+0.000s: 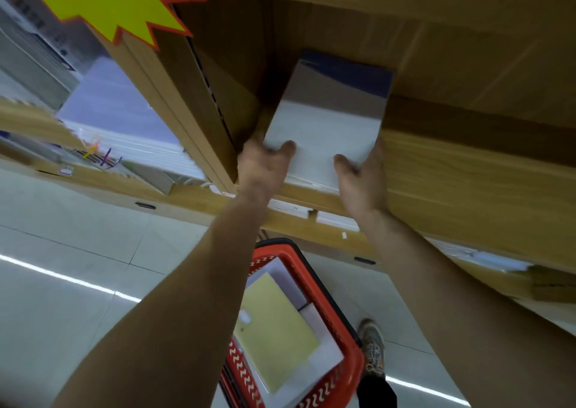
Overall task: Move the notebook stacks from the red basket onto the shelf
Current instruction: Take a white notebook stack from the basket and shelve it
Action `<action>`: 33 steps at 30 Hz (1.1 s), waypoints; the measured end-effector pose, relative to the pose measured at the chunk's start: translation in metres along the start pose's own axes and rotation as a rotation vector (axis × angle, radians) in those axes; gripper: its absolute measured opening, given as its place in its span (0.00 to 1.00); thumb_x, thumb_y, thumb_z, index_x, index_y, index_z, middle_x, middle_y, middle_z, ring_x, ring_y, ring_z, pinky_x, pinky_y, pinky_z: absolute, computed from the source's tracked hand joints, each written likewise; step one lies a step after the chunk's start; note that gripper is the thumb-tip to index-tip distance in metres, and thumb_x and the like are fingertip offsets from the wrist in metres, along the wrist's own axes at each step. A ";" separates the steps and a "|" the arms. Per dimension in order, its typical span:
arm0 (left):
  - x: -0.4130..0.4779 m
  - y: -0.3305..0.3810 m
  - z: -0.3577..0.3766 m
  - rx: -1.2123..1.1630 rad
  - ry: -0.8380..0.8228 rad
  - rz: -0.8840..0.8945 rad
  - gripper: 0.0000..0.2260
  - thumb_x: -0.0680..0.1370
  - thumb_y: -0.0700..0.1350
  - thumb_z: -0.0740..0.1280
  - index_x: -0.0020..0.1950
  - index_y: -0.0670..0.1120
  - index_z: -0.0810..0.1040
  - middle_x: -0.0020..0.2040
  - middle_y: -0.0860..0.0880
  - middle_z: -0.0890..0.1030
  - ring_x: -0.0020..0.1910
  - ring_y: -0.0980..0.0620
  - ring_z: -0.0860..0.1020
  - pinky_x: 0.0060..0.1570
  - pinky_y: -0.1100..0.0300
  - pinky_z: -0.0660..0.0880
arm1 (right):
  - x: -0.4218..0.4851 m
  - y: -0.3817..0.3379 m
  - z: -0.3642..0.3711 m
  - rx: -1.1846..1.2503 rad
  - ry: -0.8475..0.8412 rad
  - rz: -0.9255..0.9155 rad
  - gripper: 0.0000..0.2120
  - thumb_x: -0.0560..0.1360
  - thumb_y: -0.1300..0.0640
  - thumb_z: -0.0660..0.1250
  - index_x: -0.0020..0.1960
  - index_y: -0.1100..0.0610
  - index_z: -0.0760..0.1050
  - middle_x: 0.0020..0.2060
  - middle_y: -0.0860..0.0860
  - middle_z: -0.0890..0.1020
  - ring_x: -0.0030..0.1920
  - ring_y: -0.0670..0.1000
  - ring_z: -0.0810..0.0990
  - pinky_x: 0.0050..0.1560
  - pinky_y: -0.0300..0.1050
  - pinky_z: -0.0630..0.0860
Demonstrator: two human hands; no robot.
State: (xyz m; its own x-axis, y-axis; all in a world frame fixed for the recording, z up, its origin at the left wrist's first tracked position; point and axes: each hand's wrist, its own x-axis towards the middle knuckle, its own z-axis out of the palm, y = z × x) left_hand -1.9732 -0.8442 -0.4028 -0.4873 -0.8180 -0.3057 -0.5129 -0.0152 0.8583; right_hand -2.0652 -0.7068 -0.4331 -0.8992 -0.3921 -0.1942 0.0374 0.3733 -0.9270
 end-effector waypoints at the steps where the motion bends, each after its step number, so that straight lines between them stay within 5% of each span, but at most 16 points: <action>1: 0.001 -0.004 -0.002 0.019 -0.020 0.017 0.21 0.77 0.56 0.71 0.67 0.51 0.75 0.55 0.54 0.81 0.56 0.51 0.80 0.60 0.50 0.78 | 0.000 0.002 0.000 -0.007 -0.006 0.004 0.36 0.79 0.51 0.69 0.81 0.50 0.55 0.71 0.49 0.73 0.66 0.48 0.76 0.63 0.43 0.76; 5: -0.014 -0.017 -0.014 0.065 -0.086 0.060 0.24 0.78 0.60 0.68 0.71 0.52 0.72 0.59 0.55 0.79 0.59 0.52 0.78 0.61 0.52 0.76 | 0.008 -0.003 -0.015 -0.034 -0.076 0.023 0.31 0.79 0.54 0.71 0.77 0.47 0.61 0.54 0.33 0.76 0.48 0.33 0.76 0.44 0.24 0.70; 12: -0.051 -0.045 -0.041 0.111 -0.010 0.040 0.23 0.81 0.56 0.66 0.71 0.47 0.70 0.64 0.49 0.79 0.60 0.51 0.78 0.59 0.52 0.76 | 0.006 -0.017 0.019 -0.032 -0.057 0.045 0.39 0.78 0.51 0.72 0.81 0.48 0.54 0.70 0.47 0.74 0.64 0.46 0.76 0.51 0.29 0.71; 17: -0.072 -0.071 -0.065 0.229 -0.052 0.039 0.20 0.82 0.51 0.66 0.73 0.51 0.71 0.58 0.55 0.80 0.46 0.65 0.76 0.43 0.72 0.71 | 0.009 -0.023 0.035 -0.031 -0.041 0.050 0.38 0.76 0.52 0.74 0.80 0.48 0.57 0.71 0.49 0.74 0.68 0.51 0.76 0.58 0.41 0.76; 20: -0.065 -0.059 -0.061 0.215 -0.082 0.047 0.23 0.81 0.54 0.66 0.76 0.55 0.68 0.59 0.55 0.78 0.56 0.55 0.77 0.53 0.63 0.73 | 0.017 -0.015 0.029 -0.029 -0.047 0.024 0.33 0.74 0.53 0.76 0.74 0.48 0.65 0.62 0.45 0.79 0.62 0.49 0.80 0.56 0.40 0.77; 25: -0.056 -0.044 -0.050 0.145 -0.142 0.007 0.41 0.68 0.71 0.61 0.77 0.53 0.63 0.70 0.49 0.75 0.67 0.45 0.75 0.66 0.43 0.74 | 0.021 -0.020 0.035 -0.031 -0.020 0.013 0.38 0.72 0.45 0.77 0.76 0.46 0.64 0.65 0.46 0.77 0.63 0.50 0.79 0.58 0.44 0.78; 30: -0.053 -0.048 -0.052 0.114 -0.108 0.034 0.29 0.80 0.57 0.66 0.78 0.50 0.64 0.68 0.52 0.74 0.66 0.50 0.74 0.67 0.52 0.71 | 0.018 -0.020 0.033 0.028 -0.045 -0.003 0.37 0.70 0.54 0.80 0.74 0.47 0.66 0.60 0.42 0.79 0.61 0.45 0.79 0.63 0.45 0.78; 33: -0.052 -0.051 -0.047 0.174 -0.120 0.098 0.25 0.80 0.58 0.64 0.74 0.49 0.65 0.59 0.53 0.77 0.54 0.55 0.77 0.60 0.53 0.75 | 0.018 -0.017 0.027 -0.043 -0.114 -0.041 0.38 0.72 0.48 0.78 0.75 0.45 0.63 0.60 0.40 0.77 0.56 0.40 0.77 0.52 0.35 0.76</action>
State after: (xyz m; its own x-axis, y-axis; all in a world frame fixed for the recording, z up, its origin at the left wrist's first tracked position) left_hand -1.8885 -0.8275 -0.4111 -0.6161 -0.7363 -0.2797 -0.5678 0.1691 0.8056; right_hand -2.0707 -0.7429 -0.4298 -0.8444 -0.4997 -0.1934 -0.0197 0.3896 -0.9208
